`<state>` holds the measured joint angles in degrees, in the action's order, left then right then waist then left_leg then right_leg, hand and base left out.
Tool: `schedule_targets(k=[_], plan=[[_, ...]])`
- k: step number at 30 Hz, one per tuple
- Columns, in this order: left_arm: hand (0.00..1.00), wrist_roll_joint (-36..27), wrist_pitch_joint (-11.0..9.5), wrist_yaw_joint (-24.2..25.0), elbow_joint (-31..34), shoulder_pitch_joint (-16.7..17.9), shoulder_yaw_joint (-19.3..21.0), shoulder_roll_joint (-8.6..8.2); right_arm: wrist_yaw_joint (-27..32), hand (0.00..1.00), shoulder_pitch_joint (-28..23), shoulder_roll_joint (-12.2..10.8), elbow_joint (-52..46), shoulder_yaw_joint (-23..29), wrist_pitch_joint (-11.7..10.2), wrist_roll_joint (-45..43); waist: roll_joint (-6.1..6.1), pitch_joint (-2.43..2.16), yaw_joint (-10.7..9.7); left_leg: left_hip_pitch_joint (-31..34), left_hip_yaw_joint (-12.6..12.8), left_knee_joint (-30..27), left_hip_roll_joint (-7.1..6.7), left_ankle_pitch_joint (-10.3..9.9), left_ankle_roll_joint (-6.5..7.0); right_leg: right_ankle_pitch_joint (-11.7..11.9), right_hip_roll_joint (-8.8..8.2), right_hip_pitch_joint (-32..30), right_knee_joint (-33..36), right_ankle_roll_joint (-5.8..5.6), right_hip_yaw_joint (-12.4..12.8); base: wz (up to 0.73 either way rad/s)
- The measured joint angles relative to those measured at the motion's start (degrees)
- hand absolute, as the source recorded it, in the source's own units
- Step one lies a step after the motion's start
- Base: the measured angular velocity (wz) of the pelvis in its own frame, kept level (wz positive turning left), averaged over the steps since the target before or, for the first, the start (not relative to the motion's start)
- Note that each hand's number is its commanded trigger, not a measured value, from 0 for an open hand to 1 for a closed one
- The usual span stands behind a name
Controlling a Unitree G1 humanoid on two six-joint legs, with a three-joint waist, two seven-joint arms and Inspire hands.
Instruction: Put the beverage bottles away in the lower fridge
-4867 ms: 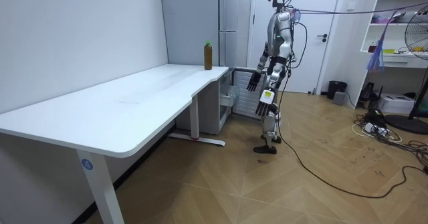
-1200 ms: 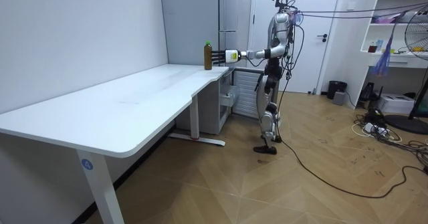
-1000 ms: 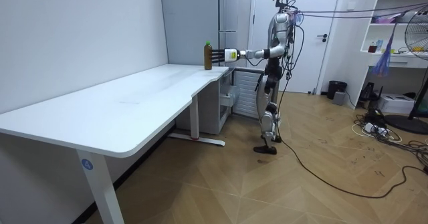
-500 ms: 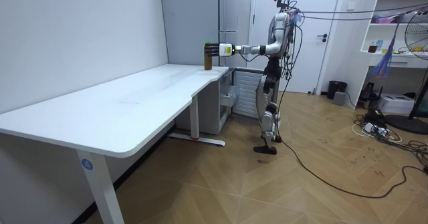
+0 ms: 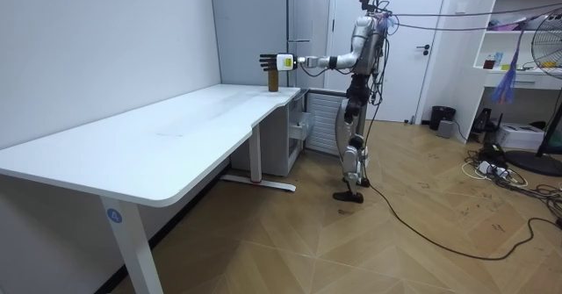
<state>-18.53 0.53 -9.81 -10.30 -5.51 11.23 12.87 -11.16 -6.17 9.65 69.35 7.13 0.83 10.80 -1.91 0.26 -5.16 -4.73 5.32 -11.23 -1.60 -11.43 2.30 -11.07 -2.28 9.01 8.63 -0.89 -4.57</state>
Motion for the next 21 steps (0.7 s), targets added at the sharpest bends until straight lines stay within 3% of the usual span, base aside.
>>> schedule_targets(k=[2, 5, 15, 21], plan=[[0.0, -0.08, 0.28, 0.49, -2.48, -0.04, 0.02, 0.0, 0.38, 0.0, -0.04, 0.15, 0.38, 0.94, 0.0, -0.08, -0.42, -0.19, -0.33, -0.13, 0.16, -0.06, -0.01, 0.0, 0.0, 0.0, -0.06, 0.13, 0.0, 0.0, -0.06, -0.04], [0.0, -0.01, 1.92, 0.57, -3.37, -0.04, 0.29, -0.03, 0.87, 0.0, -0.02, 0.12, 0.46, 1.03, 0.02, 0.15, -0.31, -0.02, -0.62, 0.01, 0.15, -0.07, 0.02, 0.0, 0.0, 0.0, -0.04, -0.08, 0.01, 0.0, -0.01, 0.0], [0.0, -0.05, 2.43, 1.62, -8.14, -3.24, 2.41, 0.06, 2.88, 0.0, -0.45, 0.17, 0.73, 1.58, 0.58, 0.5, -0.42, -0.05, -0.75, 0.08, 0.12, -0.07, -0.03, 0.0, 0.01, 0.01, -0.06, 0.13, 0.16, 0.01, -0.04, 0.0], [0.0, -3.87, 4.16, 2.26, -11.96, -4.94, 2.5, 2.57, 2.98, 0.0, -0.62, 0.25, 0.88, 3.29, 1.47, 0.4, -0.58, -0.09, -1.15, -0.49, 0.15, 0.15, -0.05, 0.01, 0.01, 0.01, -0.07, 0.33, 0.12, 0.01, -0.05, 0.0]])
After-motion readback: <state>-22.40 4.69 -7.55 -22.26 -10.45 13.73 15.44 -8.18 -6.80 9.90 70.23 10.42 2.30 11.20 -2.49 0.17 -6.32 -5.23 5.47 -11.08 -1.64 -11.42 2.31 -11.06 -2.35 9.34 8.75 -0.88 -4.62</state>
